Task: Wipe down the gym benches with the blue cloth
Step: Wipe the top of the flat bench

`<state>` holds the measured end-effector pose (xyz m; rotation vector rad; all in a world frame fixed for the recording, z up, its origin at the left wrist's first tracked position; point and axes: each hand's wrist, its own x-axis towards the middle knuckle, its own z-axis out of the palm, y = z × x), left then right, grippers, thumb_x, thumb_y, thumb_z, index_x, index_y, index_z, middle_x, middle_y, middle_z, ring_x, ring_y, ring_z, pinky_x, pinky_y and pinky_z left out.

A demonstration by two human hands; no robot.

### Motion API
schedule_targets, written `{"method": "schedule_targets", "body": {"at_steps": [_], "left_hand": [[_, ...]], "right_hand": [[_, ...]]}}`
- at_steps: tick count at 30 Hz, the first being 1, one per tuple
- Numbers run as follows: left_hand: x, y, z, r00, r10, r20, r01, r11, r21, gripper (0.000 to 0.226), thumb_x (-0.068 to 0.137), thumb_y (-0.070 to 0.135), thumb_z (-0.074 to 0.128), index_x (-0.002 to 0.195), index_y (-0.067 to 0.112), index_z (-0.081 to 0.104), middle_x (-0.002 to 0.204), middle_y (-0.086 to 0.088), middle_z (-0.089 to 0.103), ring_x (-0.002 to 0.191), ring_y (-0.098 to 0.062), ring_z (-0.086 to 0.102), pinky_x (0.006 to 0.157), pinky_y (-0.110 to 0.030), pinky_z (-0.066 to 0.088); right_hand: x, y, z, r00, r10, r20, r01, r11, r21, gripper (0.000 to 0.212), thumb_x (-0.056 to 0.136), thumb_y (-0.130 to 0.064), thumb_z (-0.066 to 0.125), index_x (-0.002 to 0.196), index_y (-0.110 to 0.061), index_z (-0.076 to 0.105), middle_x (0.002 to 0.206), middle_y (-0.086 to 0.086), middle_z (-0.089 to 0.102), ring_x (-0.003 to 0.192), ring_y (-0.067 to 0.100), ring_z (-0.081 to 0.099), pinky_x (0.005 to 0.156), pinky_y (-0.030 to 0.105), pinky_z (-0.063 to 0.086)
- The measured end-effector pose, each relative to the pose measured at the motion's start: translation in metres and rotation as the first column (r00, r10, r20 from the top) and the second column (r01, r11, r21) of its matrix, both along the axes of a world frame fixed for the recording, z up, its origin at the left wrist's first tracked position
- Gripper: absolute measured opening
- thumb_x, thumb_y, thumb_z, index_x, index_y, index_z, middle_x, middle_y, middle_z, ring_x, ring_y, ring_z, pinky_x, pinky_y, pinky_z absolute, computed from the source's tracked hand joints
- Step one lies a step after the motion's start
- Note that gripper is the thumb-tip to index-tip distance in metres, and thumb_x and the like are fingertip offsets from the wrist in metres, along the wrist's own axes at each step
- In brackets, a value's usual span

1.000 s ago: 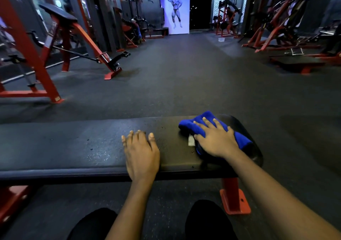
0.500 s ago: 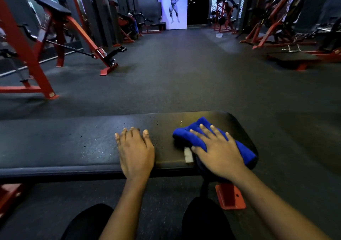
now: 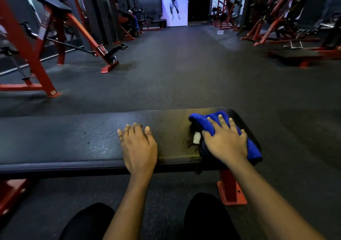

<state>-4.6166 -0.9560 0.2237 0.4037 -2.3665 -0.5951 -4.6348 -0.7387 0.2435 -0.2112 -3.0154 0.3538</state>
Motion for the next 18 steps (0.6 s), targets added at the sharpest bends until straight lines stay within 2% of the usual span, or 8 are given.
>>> {"method": "schedule_targets", "body": {"at_steps": [2, 5, 8, 10, 12, 13, 18], "left_hand": [[0.002, -0.004, 0.000, 0.995, -0.015, -0.094, 0.026, 0.993, 0.112, 0.036, 0.100, 0.026, 0.039, 0.112, 0.003, 0.064, 0.122, -0.015, 0.063, 0.129, -0.029, 0.047, 0.122, -0.041, 0.011], [0.013, -0.019, 0.001, 0.977, 0.092, -0.194, -0.042, 0.968, 0.247, 0.040, 0.094, 0.025, 0.040, 0.109, -0.001, 0.067, 0.122, -0.019, 0.064, 0.130, -0.034, 0.046, 0.120, -0.048, 0.017], [0.024, -0.037, -0.002, 0.951, 0.252, -0.179, -0.200, 0.943, 0.265, 0.038, 0.091, 0.023, 0.043, 0.110, 0.000, 0.067, 0.129, -0.020, 0.060, 0.134, -0.036, 0.041, 0.119, -0.045, 0.011], [0.023, -0.044, -0.004, 0.941, 0.310, -0.137, -0.268, 0.928, 0.260, 0.035, 0.093, 0.021, 0.047, 0.114, 0.001, 0.065, 0.137, -0.018, 0.056, 0.137, -0.035, 0.037, 0.119, -0.046, 0.009], [0.020, -0.047, -0.005, 0.930, 0.355, -0.099, -0.322, 0.913, 0.251, 0.032, 0.094, 0.018, 0.052, 0.119, 0.001, 0.063, 0.143, -0.017, 0.051, 0.140, -0.034, 0.032, 0.119, -0.047, 0.007], [0.019, -0.049, -0.005, 0.924, 0.372, -0.091, -0.340, 0.906, 0.250, 0.033, 0.094, 0.018, 0.053, 0.120, 0.000, 0.062, 0.145, -0.017, 0.048, 0.141, -0.034, 0.031, 0.119, -0.047, 0.006], [0.014, -0.064, -0.007, 0.874, 0.480, -0.068, -0.448, 0.854, 0.264, 0.035, 0.093, 0.020, 0.052, 0.120, 0.001, 0.061, 0.147, -0.019, 0.045, 0.142, -0.036, 0.029, 0.119, -0.053, 0.006]], "right_hand": [[0.006, -0.024, 0.003, 1.000, -0.018, -0.008, 0.018, 1.000, 0.016, 0.064, 0.094, -0.060, 0.029, 0.154, -0.041, 0.017, 0.165, -0.006, 0.006, 0.152, 0.026, 0.002, 0.117, 0.059, 0.007], [0.038, -0.071, -0.006, 0.987, 0.146, -0.070, -0.143, 0.989, 0.039, 0.068, 0.092, -0.062, 0.024, 0.155, -0.039, 0.014, 0.165, -0.004, 0.004, 0.151, 0.028, -0.001, 0.116, 0.061, 0.002], [0.036, -0.081, -0.007, 0.974, 0.223, -0.047, -0.219, 0.973, 0.077, 0.071, 0.091, -0.069, 0.019, 0.155, -0.042, 0.004, 0.166, -0.003, 0.000, 0.151, 0.031, -0.004, 0.114, 0.065, 0.004], [0.004, -0.078, 0.001, 0.973, 0.228, 0.044, -0.229, 0.973, 0.037, 0.073, 0.090, -0.075, 0.021, 0.153, -0.047, -0.003, 0.165, -0.005, -0.005, 0.151, 0.032, -0.007, 0.112, 0.067, 0.005], [-0.025, -0.077, 0.012, 0.960, 0.231, 0.161, -0.232, 0.973, -0.014, 0.074, 0.089, -0.077, 0.022, 0.153, -0.049, -0.001, 0.165, -0.006, -0.010, 0.150, 0.032, -0.011, 0.113, 0.067, 0.002], [-0.030, -0.078, 0.014, 0.959, 0.227, 0.171, -0.227, 0.974, -0.019, 0.072, 0.090, -0.076, 0.023, 0.153, -0.048, 0.001, 0.165, -0.005, -0.010, 0.150, 0.032, -0.011, 0.114, 0.067, 0.001], [0.029, -0.081, -0.003, 0.963, 0.270, -0.010, -0.269, 0.961, 0.056, 0.063, 0.096, -0.064, 0.023, 0.154, -0.046, 0.007, 0.165, -0.008, -0.003, 0.152, 0.024, -0.006, 0.118, 0.059, 0.002]]}}
